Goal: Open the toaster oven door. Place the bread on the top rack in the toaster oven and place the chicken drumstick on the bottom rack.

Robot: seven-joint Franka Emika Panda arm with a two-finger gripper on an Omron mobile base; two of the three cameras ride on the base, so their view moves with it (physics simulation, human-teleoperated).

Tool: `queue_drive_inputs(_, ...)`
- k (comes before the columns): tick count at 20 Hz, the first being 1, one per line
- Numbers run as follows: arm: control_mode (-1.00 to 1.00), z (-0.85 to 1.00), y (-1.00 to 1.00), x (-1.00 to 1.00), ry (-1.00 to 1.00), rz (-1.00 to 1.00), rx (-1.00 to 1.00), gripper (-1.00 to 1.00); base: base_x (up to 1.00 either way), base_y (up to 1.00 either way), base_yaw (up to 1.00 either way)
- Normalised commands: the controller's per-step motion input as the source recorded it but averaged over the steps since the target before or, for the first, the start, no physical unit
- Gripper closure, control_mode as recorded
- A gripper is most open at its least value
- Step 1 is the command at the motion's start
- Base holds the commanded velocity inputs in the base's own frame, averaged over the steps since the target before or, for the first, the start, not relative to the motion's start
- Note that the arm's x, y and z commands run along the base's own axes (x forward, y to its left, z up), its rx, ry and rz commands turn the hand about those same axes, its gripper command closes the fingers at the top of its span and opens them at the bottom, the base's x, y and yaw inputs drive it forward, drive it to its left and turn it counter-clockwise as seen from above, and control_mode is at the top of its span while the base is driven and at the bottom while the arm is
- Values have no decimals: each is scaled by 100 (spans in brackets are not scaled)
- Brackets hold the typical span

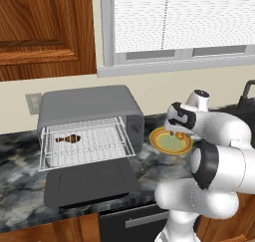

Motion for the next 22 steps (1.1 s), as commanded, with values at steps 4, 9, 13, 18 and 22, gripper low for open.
queue_drive_inputs(4,-100,42,34,-45,0,2,0,100,0,0,0)
queue_drive_inputs(9,-100,42,36,-41,0,0,0,100,0,0,0)
queue_drive_inputs(13,-100,31,46,-37,0,0,0,100,0,0,0)
queue_drive_inputs(18,-100,34,38,-30,0,0,0,100,0,0,0)
queue_drive_inputs(22,-100,30,48,-32,0,2,0,100,0,0,0)
